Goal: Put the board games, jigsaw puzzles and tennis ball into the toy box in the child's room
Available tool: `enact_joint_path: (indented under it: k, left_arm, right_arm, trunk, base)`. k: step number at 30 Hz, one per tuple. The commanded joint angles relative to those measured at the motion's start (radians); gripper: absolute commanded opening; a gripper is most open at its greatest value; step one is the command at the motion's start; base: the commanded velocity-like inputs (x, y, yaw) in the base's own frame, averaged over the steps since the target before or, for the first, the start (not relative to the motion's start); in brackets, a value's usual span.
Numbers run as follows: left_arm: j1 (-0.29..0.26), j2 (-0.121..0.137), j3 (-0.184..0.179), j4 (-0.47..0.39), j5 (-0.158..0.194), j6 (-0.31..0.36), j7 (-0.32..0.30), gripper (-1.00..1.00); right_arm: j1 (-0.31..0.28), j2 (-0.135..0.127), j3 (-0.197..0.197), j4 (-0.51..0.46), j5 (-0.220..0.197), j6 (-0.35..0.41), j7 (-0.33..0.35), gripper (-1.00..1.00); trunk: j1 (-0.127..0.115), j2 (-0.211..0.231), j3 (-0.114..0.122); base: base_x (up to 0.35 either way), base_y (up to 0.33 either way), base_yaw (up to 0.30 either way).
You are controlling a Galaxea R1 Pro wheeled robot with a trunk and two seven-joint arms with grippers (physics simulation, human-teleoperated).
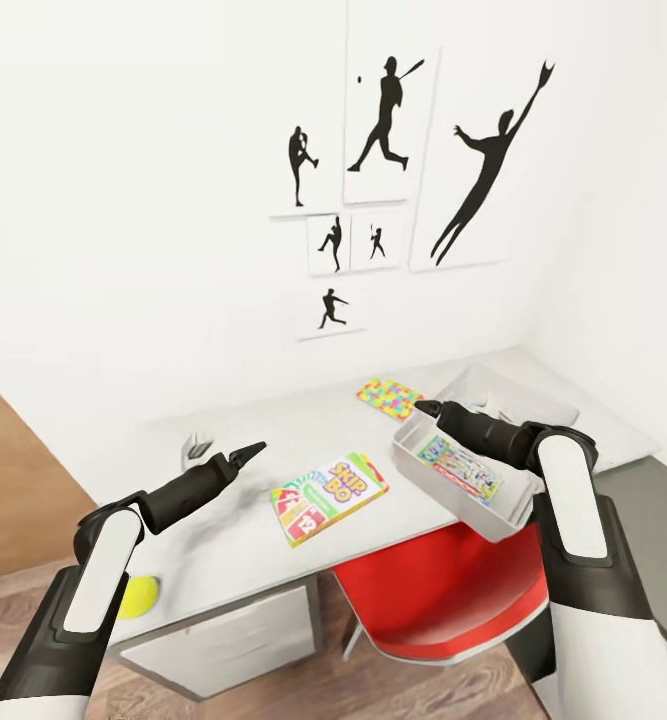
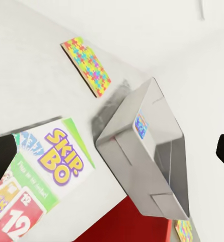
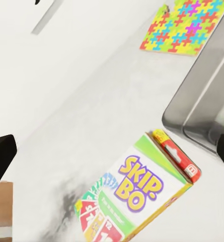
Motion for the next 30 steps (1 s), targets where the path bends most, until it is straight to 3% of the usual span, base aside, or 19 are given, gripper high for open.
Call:
enact_joint_path:
  k: [1,22,30]
  left_arm:
    - [-0.001,0.0,0.001,0.0,-0.002,0.006,-0.004,1.0]
    - [-0.001,0.0,0.001,0.002,-0.004,0.006,-0.004,1.0]
    - [-0.001,0.0,0.001,0.003,-0.006,0.005,-0.003,1.0]
  right_arm:
    - [-0.001,0.0,-0.001,-0.001,-0.011,0.003,-0.01,1.0]
    - [-0.001,-0.001,0.001,-0.001,-0.01,0.003,-0.013,1.0]
    - [-0.005,0.0,0.025,0.006,-0.01,0.006,-0.032,1.0]
  trunk:
    - [0.001,-0.002,-0.001]
    - [0.001,-0.002,0.026]
    - [0.001,-0.002,0.029]
  base:
    - [0.0,0.0,0.164]
    - [0.0,0.0,0.151]
    - [0.0,0.0,0.047]
